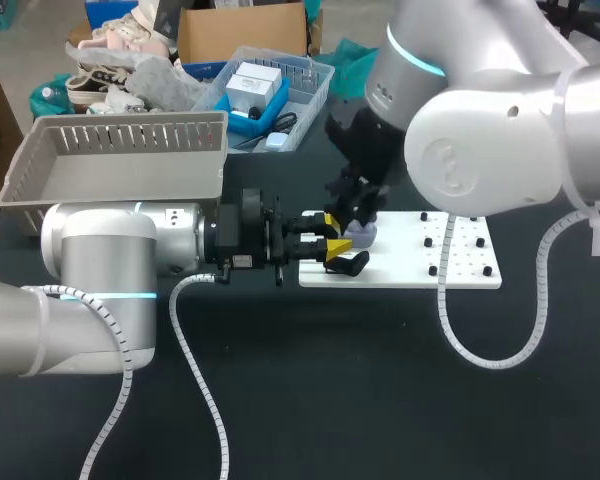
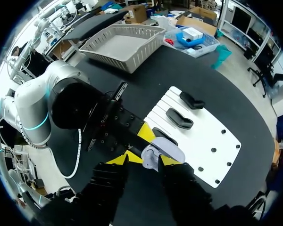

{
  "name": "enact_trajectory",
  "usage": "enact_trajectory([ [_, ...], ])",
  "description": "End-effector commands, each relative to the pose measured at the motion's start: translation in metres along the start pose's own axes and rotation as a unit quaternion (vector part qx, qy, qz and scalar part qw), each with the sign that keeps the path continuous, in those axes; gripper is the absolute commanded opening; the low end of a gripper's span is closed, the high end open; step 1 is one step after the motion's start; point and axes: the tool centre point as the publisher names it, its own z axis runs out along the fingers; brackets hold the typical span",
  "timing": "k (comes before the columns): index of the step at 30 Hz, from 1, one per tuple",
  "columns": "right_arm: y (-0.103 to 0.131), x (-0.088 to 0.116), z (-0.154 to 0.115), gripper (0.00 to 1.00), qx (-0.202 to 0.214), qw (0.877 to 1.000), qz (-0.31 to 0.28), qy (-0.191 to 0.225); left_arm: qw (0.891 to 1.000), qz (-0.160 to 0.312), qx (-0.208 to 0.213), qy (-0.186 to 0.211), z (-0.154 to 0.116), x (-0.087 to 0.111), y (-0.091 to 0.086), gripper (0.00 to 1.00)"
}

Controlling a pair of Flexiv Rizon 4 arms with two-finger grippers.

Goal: Pick up each earbud case from the left stands, insert the matching earbuds, close the lid, and place the case in the box.

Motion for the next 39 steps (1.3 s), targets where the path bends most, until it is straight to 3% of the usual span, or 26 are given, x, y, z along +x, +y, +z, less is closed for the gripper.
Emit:
enact_trajectory([
  [1, 0.003, 0.002, -0.003, 0.41, 0.006, 1.0, 0.0, -0.004, 1.0, 0.0, 0.0, -0.001, 0.0, 0.001, 0.001, 0.0],
  [10, 0.005, 0.007, -0.015, 0.45, 0.017, 1.0, 0.002, -0.022, 1.0, 0.0, 0.0, -0.001, 0.0, 0.001, 0.001, 0.0],
  [15, -0.001, 0.008, -0.023, 0.5, 0.027, 0.998, 0.033, -0.048, 1.0, 0.0, 0.0, -0.001, 0.0, 0.001, 0.001, 0.0],
  [16, -0.003, 0.008, -0.023, 0.61, 0.034, 0.997, 0.042, -0.051, 1.0, 0.0, 0.0, -0.001, 0.0, 0.001, 0.001, 0.0],
  [17, -0.005, 0.007, -0.023, 0.8, 0.035, 0.997, 0.051, -0.055, 1.0, 0.0, 0.0, -0.001, 0.0, 0.001, 0.001, 0.0],
  [18, -0.007, 0.007, -0.023, 0.85, 0.035, 0.996, 0.06, -0.057, 1.0, 0.0, 0.0, -0.001, 0.0, 0.001, 0.001, 0.0],
  [21, -0.013, 0.005, -0.022, 0.87, 0.039, 0.993, 0.086, -0.064, 1.0, 0.0, 0.0, -0.001, 0.0, 0.001, 0.001, 0.0],
  [26, -0.021, 0.004, -0.023, 1.0, 0.041, 0.989, 0.119, -0.084, 1.0, 0.0, 0.0, -0.001, 0.0, 0.001, 0.001, 0.0],
  [39, -0.053, -0.001, -0.02, 1.0, 0.041, 0.969, 0.221, -0.106, 1.0, 0.0, 0.0, -0.001, 0.0, 0.001, 0.001, 0.0],
])
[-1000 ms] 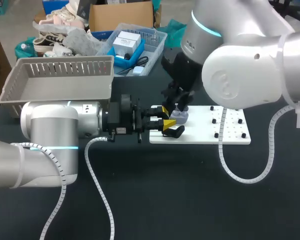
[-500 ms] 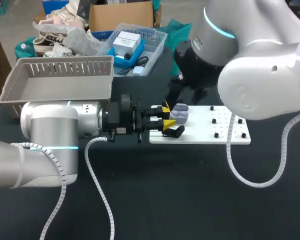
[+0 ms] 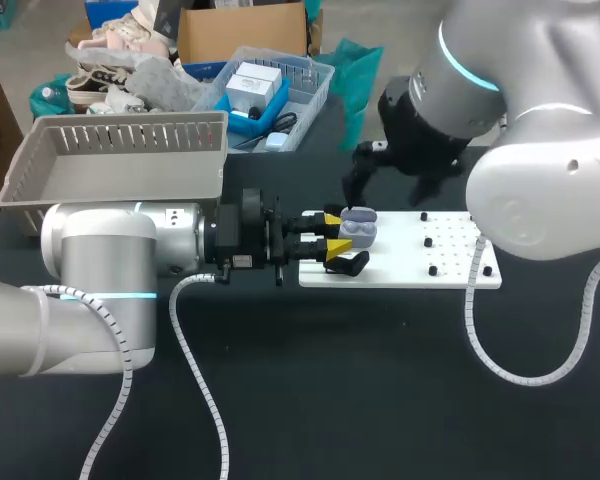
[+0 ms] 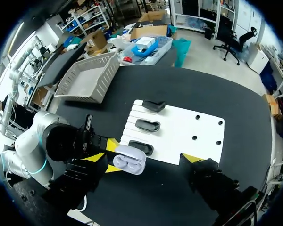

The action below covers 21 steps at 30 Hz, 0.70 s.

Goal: Pick up each earbud case from the left stands, insert the matching earbuds, close the lid, and place the case in the box.

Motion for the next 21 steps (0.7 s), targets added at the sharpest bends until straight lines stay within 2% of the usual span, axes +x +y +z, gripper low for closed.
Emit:
enact_trajectory([
  [1, -0.008, -0.002, 0.006, 1.0, 0.0, 0.999, 0.029, -0.019, 1.0, 0.0, 0.0, -0.001, 0.0, 0.001, 0.001, 0.0],
  [9, -0.017, -0.01, 0.009, 1.0, -0.01, 0.997, 0.065, -0.034, 1.0, 0.0, 0.0, -0.001, 0.0, 0.001, 0.001, 0.0],
  [21, -0.024, -0.023, 0.031, 1.0, 0.008, 0.997, 0.079, -0.019, 1.0, 0.0, 0.0, -0.001, 0.0, 0.001, 0.001, 0.0],
])
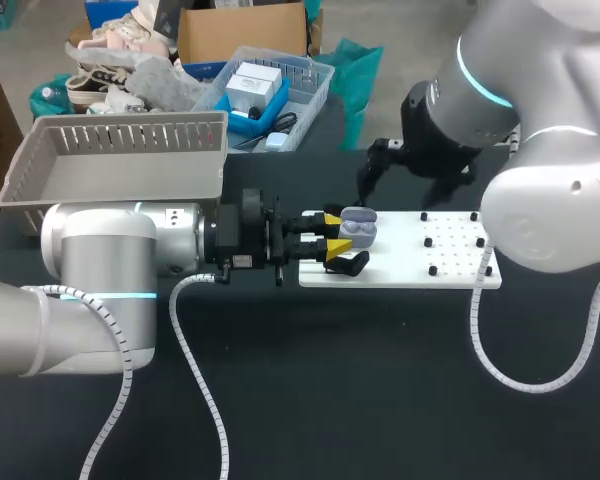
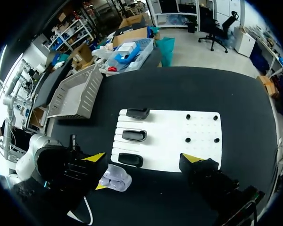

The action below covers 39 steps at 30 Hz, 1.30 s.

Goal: Pick up each earbud case from the left stands, insert the matching earbuds, close the lid, and place the case in the box.

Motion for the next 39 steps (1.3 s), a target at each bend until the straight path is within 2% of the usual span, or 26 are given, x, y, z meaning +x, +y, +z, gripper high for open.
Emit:
enact_trajectory([
  [1, 0.003, -0.008, 0.013, 1.0, 0.007, 1.0, 0.001, 0.007, 1.0, 0.0, 0.0, -0.001, 0.0, 0.001, 0.001, 0.0],
  [10, -0.002, 0.004, 0.016, 1.0, 0.013, 1.0, -0.001, 0.026, 1.0, 0.0, 0.0, -0.001, 0.0, 0.001, 0.001, 0.0],
  [23, -0.002, 0.025, 0.008, 1.0, 0.018, 0.999, -0.004, 0.033, 1.0, 0.0, 0.0, -0.001, 0.0, 0.001, 0.001, 0.0],
  [39, -0.006, 0.025, -0.006, 1.0, 0.006, 1.0, 0.005, 0.0, 1.0, 0.0, 0.0, -0.001, 0.0, 0.001, 0.001, 0.0],
])
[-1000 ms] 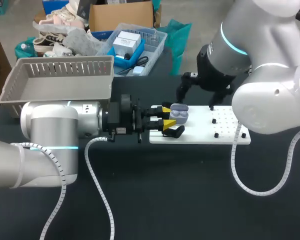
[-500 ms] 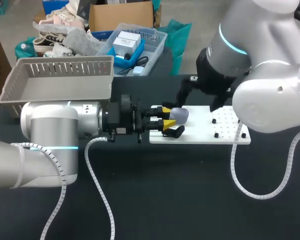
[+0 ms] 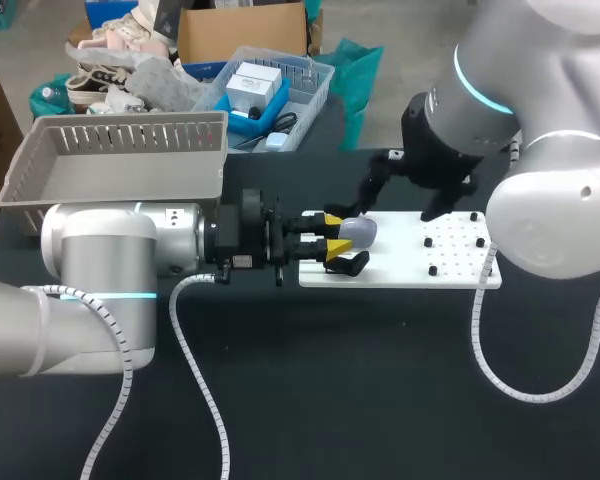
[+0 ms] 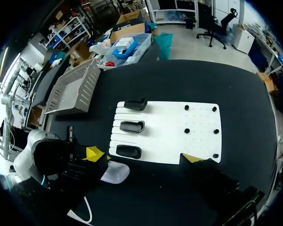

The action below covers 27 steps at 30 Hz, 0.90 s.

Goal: Pick up each earbud case from the left stands, insert the matching earbuds, close the lid, and place the case in the box.

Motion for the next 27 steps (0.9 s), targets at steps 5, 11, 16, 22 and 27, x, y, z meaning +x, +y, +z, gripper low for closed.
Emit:
enact_trajectory([
  [5, -0.005, 0.007, -0.01, 1.0, -0.011, 1.0, 0.001, -0.027, 1.0, 0.0, 0.0, -0.001, 0.0, 0.001, 0.001, 0.0],
  [11, -0.003, 0.008, -0.015, 1.0, -0.025, 0.999, -0.011, -0.039, 1.0, 0.0, 0.0, -0.001, 0.0, 0.001, 0.001, 0.0],
  [16, -0.001, 0.008, -0.015, 1.0, -0.03, 0.999, -0.018, -0.042, 1.0, 0.0, 0.0, -0.001, 0.0, 0.001, 0.001, 0.0],
  [22, 0.003, 0.007, -0.018, 1.0, -0.045, 0.997, -0.038, -0.05, 1.0, 0.0, 0.0, -0.001, 0.0, 0.001, 0.001, 0.0],
  [27, 0.004, 0.005, -0.017, 1.0, -0.042, 0.997, -0.04, -0.05, 1.0, 0.0, 0.0, -0.001, 0.0, 0.001, 0.001, 0.0],
])
